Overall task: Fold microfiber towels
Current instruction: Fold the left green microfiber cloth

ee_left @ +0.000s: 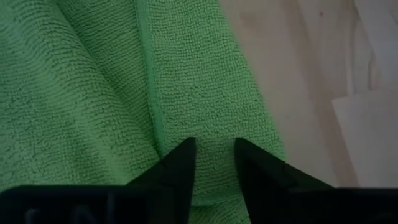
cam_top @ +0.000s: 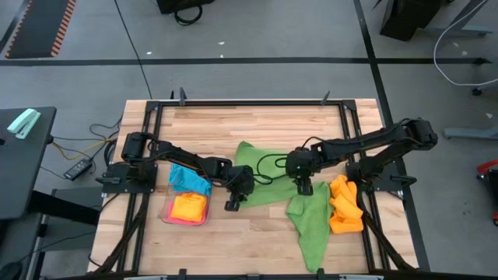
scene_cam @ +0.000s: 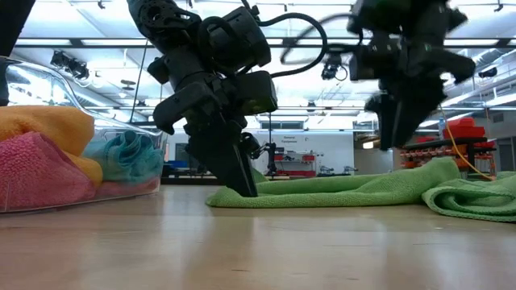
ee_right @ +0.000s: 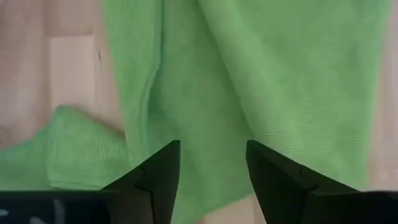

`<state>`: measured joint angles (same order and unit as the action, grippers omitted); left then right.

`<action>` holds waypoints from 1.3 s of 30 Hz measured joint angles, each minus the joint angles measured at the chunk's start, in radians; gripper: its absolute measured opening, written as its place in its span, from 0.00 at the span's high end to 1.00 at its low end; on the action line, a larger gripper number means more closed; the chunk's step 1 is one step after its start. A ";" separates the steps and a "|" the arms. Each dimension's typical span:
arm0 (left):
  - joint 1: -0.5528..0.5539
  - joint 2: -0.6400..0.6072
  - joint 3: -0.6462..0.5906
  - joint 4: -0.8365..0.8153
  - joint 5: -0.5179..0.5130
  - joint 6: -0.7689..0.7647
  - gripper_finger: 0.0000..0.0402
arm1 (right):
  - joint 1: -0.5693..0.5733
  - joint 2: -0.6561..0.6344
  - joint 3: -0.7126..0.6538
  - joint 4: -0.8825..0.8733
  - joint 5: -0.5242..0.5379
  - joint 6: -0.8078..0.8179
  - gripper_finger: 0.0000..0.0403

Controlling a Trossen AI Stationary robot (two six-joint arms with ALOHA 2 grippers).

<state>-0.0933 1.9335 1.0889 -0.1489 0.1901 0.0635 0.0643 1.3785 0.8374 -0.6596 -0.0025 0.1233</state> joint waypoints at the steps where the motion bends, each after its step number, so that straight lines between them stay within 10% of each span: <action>1: 0.000 0.000 0.000 0.000 0.000 -0.001 0.68 | 0.001 0.000 -0.028 0.035 -0.024 0.008 0.52; 10: 0.000 0.000 0.000 -0.008 0.001 -0.006 0.65 | 0.029 0.000 -0.107 0.082 -0.209 0.070 0.54; 18: -0.001 0.000 0.000 -0.008 -0.003 0.004 0.69 | 0.094 0.000 -0.107 -0.024 -0.085 0.049 0.65; 24: -0.019 -0.026 0.000 0.022 0.005 0.049 0.70 | 0.094 0.000 -0.107 -0.005 -0.045 0.016 0.96; 39: 0.046 -0.034 0.058 0.040 -0.029 -0.006 0.57 | 0.149 0.000 -0.107 0.014 0.059 0.062 0.99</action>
<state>-0.0476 1.8999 1.1465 -0.1085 0.1608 0.0577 0.2137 1.3788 0.7300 -0.6458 0.0563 0.1852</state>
